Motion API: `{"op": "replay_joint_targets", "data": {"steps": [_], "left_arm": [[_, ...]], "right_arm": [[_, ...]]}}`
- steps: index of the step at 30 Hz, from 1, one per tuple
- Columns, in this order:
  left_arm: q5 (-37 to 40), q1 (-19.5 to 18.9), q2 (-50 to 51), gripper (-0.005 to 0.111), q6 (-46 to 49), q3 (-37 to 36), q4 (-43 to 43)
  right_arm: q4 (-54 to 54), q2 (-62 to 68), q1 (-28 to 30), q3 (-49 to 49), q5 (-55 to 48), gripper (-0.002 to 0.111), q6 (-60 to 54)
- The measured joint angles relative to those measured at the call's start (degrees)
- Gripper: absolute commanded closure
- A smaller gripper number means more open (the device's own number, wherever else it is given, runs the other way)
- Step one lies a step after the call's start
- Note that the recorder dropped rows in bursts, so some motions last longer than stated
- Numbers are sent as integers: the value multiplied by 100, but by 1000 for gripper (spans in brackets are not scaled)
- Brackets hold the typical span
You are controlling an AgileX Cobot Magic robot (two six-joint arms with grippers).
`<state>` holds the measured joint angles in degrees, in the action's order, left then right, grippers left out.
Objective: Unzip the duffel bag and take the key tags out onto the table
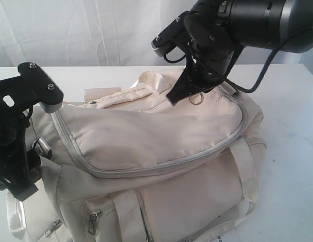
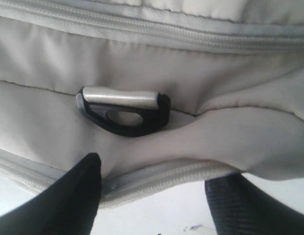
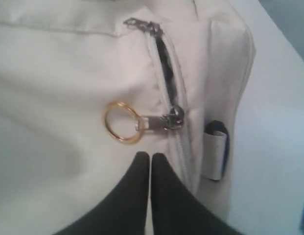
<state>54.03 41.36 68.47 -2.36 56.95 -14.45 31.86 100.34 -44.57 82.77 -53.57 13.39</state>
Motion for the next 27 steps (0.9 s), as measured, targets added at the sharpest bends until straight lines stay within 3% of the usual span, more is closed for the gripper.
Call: {"op": "replay_joint_targets", "data": {"steps": [4, 7, 20, 27], "left_arm": [[0, 0, 0, 42, 0, 0, 0], [0, 0, 0, 42, 0, 0, 11], [0, 0, 0, 42, 0, 0, 45], [0, 0, 0, 42, 0, 0, 56]], "right_arm": [[-332, 0, 0, 0, 296, 51, 844], [-482, 62, 0, 0, 471, 36, 1308], [298, 795, 0, 0, 805, 36, 2814], [610, 928, 0, 0, 818, 50, 3253]]}}
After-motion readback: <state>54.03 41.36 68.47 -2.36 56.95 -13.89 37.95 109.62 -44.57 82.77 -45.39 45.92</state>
